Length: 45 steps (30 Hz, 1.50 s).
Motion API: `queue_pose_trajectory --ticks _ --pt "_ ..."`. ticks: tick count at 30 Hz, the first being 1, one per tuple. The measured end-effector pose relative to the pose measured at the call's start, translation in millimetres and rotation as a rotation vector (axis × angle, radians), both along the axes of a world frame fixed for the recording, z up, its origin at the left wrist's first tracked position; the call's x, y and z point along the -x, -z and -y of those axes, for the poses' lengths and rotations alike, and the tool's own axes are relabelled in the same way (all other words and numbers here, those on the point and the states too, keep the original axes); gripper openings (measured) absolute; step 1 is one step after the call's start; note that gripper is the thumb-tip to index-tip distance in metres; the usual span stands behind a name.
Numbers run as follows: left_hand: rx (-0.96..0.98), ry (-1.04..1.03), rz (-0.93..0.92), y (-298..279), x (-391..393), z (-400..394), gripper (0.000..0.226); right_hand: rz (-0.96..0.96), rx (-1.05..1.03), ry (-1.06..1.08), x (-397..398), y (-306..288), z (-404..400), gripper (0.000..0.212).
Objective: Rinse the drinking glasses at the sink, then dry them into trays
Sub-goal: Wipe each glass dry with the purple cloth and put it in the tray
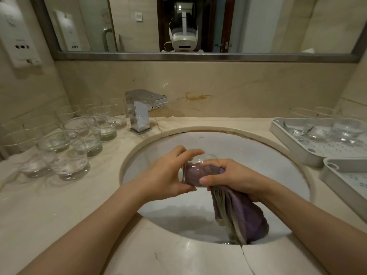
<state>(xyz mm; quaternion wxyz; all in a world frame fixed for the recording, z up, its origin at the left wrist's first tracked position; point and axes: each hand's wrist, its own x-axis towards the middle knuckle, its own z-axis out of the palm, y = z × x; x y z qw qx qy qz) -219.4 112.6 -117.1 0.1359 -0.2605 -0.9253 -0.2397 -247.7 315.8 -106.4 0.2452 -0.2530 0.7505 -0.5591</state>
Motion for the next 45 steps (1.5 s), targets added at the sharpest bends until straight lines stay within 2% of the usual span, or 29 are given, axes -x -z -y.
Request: queue_pose_trajectory --ticks 3,6,8,9,10,12,15,18,20,21,23,25,28,29,30,32,34,38,41,43,45 --pt "-0.222 0.012 0.191 -5.1 5.4 1.6 0.085 -0.177 0.001 0.061 -2.5 -1.7 4.0 0.03" --pt "-0.571 0.048 0.567 -18.3 1.5 9.4 0.082 -0.652 -0.128 0.035 -2.4 -2.5 2.3 0.041" --pt "-0.614 0.071 0.619 -20.3 -0.7 8.7 0.077 -0.842 -0.184 0.007 -0.5 -0.8 -0.4 0.046" --pt "-0.624 0.063 0.6 -19.9 -1.8 6.0 0.076 -0.842 -0.172 0.013 0.7 0.0 -1.6 0.048" --pt "-0.625 0.041 0.565 -17.9 -2.1 2.4 0.076 -0.785 -0.151 0.022 0.8 -0.5 -2.3 0.047" --pt "-0.545 0.002 0.457 -8.8 -1.5 -1.5 0.08 -0.555 -0.108 0.031 -0.3 -1.7 -1.5 0.046" --pt "-0.203 -0.033 0.217 0.5 -1.3 -3.2 0.085 -0.228 -0.063 -0.007 -0.1 -0.1 -1.4 0.036" --pt "0.071 0.066 -0.135 3.0 0.5 -2.9 0.083 0.073 0.061 -0.049 0.0 -2.6 -3.7 0.031" --pt "0.14 0.075 -0.222 5.0 3.0 -0.6 0.086 0.19 0.126 -0.05 -1.2 -4.2 -4.3 0.032" --pt "0.122 0.073 -0.215 5.1 4.4 0.9 0.086 0.167 0.122 -0.05 -1.6 -3.3 -4.1 0.032" --pt "0.008 0.066 -0.12 4.2 5.4 1.6 0.087 0.074 0.089 -0.026 -3.3 -1.6 -1.5 0.029" --pt "-0.174 0.016 0.121 -0.1 4.9 1.5 0.093 -0.111 0.046 0.014 -5.8 -2.8 0.6 0.028" --pt "-0.471 -0.028 0.549 -4.0 3.3 3.2 0.086 -0.74 -0.275 -0.011 -3.0 -0.3 -1.1 0.042" --pt "-0.562 -0.012 0.64 -3.6 2.1 1.9 0.081 -0.88 -0.378 -0.031 0.0 3.5 -2.5 0.048" --pt "-0.622 -0.002 0.684 -3.2 0.9 0.5 0.079 -0.926 -0.431 -0.041 1.5 5.9 -3.3 0.052" --pt "-0.645 -0.002 0.666 -2.9 0.4 -2.0 0.08 -0.889 -0.373 -0.028 3.3 8.9 -4.1 0.054" --pt "-0.571 -0.017 0.559 -2.5 -0.3 -4.2 0.083 -0.73 -0.235 -0.004 3.5 8.0 -2.1 0.049" --pt "-0.067 -0.009 0.136 4.7 -1.8 -1.2 0.088 -0.138 -0.038 -0.029 -0.4 4.8 0.7 0.025" --pt "0.125 0.052 -0.111 10.3 2.4 6.1 0.086 0.15 0.07 -0.032 -0.6 3.7 0.7 0.035" --pt "0.09 0.066 -0.162 10.5 4.2 7.6 0.084 0.142 0.105 -0.018 -0.9 3.1 1.0 0.039" --pt "-0.032 0.055 -0.071 7.6 4.2 6.0 0.085 0.026 0.084 0.013 -2.4 3.8 1.9 0.036"
